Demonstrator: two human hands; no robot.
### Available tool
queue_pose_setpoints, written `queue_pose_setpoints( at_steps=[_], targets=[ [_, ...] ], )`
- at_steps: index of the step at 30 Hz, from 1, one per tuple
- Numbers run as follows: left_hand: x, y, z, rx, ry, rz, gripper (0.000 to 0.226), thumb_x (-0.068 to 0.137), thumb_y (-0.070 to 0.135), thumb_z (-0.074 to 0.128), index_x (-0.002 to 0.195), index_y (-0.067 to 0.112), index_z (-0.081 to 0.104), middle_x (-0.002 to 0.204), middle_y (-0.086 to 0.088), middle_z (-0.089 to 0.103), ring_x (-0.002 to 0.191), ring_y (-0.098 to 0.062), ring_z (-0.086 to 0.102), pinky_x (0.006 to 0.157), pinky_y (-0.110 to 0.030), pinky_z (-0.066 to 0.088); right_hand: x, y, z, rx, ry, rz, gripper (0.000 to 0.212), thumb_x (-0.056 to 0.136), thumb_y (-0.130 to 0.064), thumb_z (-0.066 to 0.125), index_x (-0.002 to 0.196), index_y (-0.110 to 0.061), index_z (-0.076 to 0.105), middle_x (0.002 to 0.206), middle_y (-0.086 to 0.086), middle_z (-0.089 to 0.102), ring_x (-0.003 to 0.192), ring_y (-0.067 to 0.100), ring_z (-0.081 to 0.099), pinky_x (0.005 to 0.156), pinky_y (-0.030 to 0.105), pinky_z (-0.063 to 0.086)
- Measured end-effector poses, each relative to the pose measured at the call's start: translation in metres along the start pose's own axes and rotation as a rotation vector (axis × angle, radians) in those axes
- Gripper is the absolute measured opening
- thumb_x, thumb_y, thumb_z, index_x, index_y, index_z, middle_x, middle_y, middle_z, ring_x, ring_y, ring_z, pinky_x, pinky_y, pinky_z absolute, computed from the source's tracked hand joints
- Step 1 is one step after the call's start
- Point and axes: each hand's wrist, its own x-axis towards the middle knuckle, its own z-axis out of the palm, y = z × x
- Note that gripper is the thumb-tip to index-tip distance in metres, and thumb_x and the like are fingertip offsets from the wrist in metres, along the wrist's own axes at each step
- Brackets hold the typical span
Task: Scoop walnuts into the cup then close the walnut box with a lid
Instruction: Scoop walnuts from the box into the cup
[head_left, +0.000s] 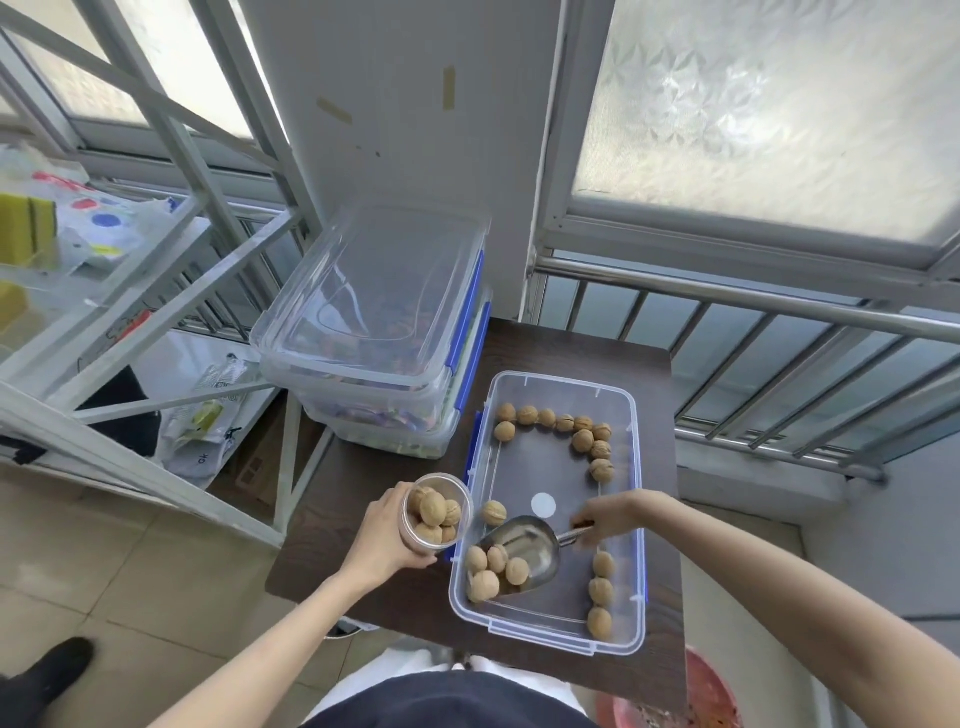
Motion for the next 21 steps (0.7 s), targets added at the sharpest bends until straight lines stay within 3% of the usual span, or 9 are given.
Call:
queue_pose_setpoints(
  at_steps=[4, 7, 10, 15, 18, 21],
  targets=[
    [-0.001, -0.002, -0.004, -0.009, 0.027, -0.035, 0.077, 0.039, 0.035, 0.088, 0.105, 0.032, 0.047, 0.105, 0.006, 0.060, 0.098, -0.017, 0.057, 0.085, -0.035, 0.048, 0.011, -0.012, 0.008, -0.037, -0.001, 0.000, 0.012, 0.092, -0.023, 0.049, 0.081, -0.019, 0.048, 0.080, 0.002, 0.050, 0.079, 0.018, 0.042, 0.059, 0.023, 0.032],
    [-0.003, -0.002, -0.006, -0.009, 0.034, -0.050, 0.078, 0.039, 0.035, 0.088, 0.105, 0.034, 0.047, 0.106, 0.007, 0.060, 0.099, -0.017, 0.056, 0.086, -0.035, 0.049, 0.014, -0.011, 0.013, -0.020, -0.008, -0.038, 0.010, 0.092, -0.025, 0.049, 0.083, -0.022, 0.048, 0.089, 0.004, 0.051, 0.082, 0.017, 0.043, 0.071, 0.029, 0.034],
    [-0.004, -0.002, -0.006, -0.005, 0.035, -0.051, 0.078, 0.039, 0.035, 0.088, 0.106, 0.036, 0.046, 0.107, 0.008, 0.060, 0.101, -0.016, 0.056, 0.087, -0.037, 0.050, 0.011, -0.010, 0.010, 0.004, -0.016, -0.069, 0.004, 0.092, -0.024, 0.049, 0.088, -0.021, 0.048, 0.081, -0.002, 0.048, 0.081, 0.019, 0.042, 0.066, 0.027, 0.034],
    [-0.006, -0.002, -0.006, 0.000, 0.034, -0.070, 0.079, 0.039, 0.036, 0.088, 0.106, 0.037, 0.046, 0.106, 0.010, 0.059, 0.100, -0.013, 0.056, 0.088, -0.035, 0.050, -0.004, -0.005, -0.014, 0.066, -0.008, -0.086, 0.021, 0.092, -0.030, 0.053, 0.072, -0.035, 0.047, 0.076, -0.006, 0.050, 0.071, 0.012, 0.043, 0.066, 0.025, 0.035],
    [-0.008, 0.000, -0.007, 0.003, 0.038, -0.073, 0.079, 0.040, 0.035, 0.089, 0.107, 0.035, 0.048, 0.107, 0.011, 0.059, 0.100, -0.011, 0.056, 0.087, -0.031, 0.048, -0.010, 0.002, -0.023, 0.059, -0.001, -0.087, 0.020, 0.093, -0.028, 0.052, 0.074, -0.034, 0.047, 0.069, -0.011, 0.045, 0.061, 0.005, 0.038, 0.059, 0.020, 0.032],
    [-0.010, 0.001, -0.007, 0.005, 0.038, -0.084, 0.079, 0.039, 0.036, 0.088, 0.107, 0.036, 0.047, 0.106, 0.012, 0.058, 0.100, -0.012, 0.056, 0.085, -0.031, 0.048, -0.018, 0.013, -0.028, 0.099, 0.042, -0.110, 0.022, 0.093, -0.023, 0.051, 0.073, -0.030, 0.046, 0.068, -0.009, 0.041, 0.062, 0.007, 0.036, 0.060, 0.020, 0.032]
  ],
)
